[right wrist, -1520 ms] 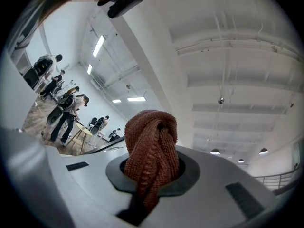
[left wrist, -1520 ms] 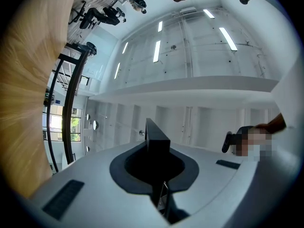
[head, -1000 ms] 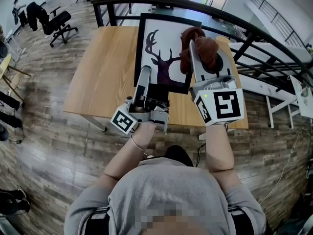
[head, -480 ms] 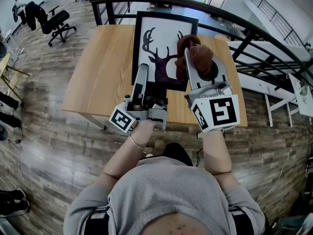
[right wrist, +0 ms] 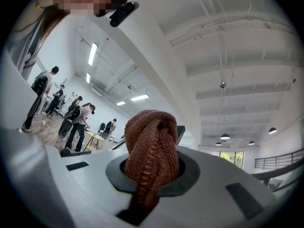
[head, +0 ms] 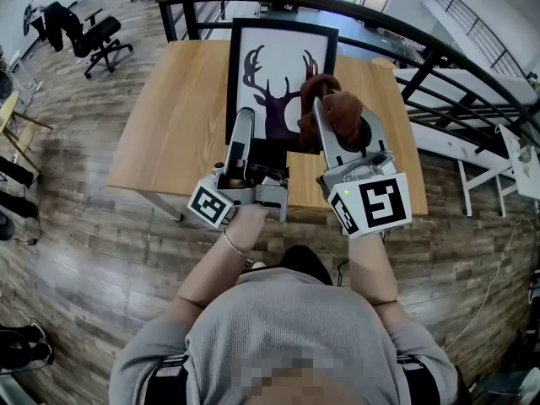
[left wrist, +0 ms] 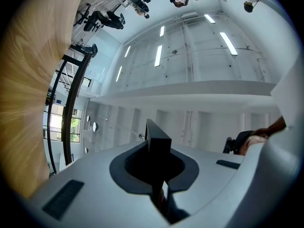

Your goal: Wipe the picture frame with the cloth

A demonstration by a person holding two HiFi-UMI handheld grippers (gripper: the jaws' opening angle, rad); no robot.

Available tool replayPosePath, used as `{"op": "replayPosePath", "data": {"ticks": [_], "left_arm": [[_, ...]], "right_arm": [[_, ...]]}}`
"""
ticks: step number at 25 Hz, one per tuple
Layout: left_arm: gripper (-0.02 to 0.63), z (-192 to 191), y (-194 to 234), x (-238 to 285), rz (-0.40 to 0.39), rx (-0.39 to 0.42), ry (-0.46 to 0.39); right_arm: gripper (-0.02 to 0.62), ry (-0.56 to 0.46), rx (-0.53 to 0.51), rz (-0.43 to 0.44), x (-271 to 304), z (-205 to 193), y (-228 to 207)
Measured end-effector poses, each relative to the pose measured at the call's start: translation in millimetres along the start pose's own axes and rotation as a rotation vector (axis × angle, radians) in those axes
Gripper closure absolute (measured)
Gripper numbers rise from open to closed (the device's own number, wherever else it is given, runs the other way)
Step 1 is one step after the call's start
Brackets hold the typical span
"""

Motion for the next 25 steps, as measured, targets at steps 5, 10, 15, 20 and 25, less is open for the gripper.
{"op": "replayPosePath", "data": {"ticks": [5, 10, 15, 20, 25], "left_arm": [[0.589, 0, -1, 1, 0.005, 0.003, -0.004], [0.589, 1, 1, 3, 0.011, -0.009, 0.001], [0.589, 1, 4, 3, 0.016, -0.016, 0.001], [0.589, 0, 5, 2, 0.019, -0.010, -0.009], [0.589, 0, 4, 2, 0.028, -0.004, -0.023]], "right_arm": [[0.549, 0.022, 0.010, 0.015, -6, -4, 8], [0.549, 0.046, 0.017, 0.012, -9, -10, 14], [0.549, 0.065, 0.023, 0.015, -11, -16, 18], [0.549, 0.083, 0.029, 0.032, -18, -22, 24], [0.549, 0.113, 0.028, 0.065, -23, -27, 30]]}}
Point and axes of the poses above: the fingertips, and each gripper's own axes: x forward along the fingers, y to its left, z out of its top, the point moved 5 cm from there along -x, backward along the fingers, and after that the axes turned 10 degrees about z, right-handed, at the moved point
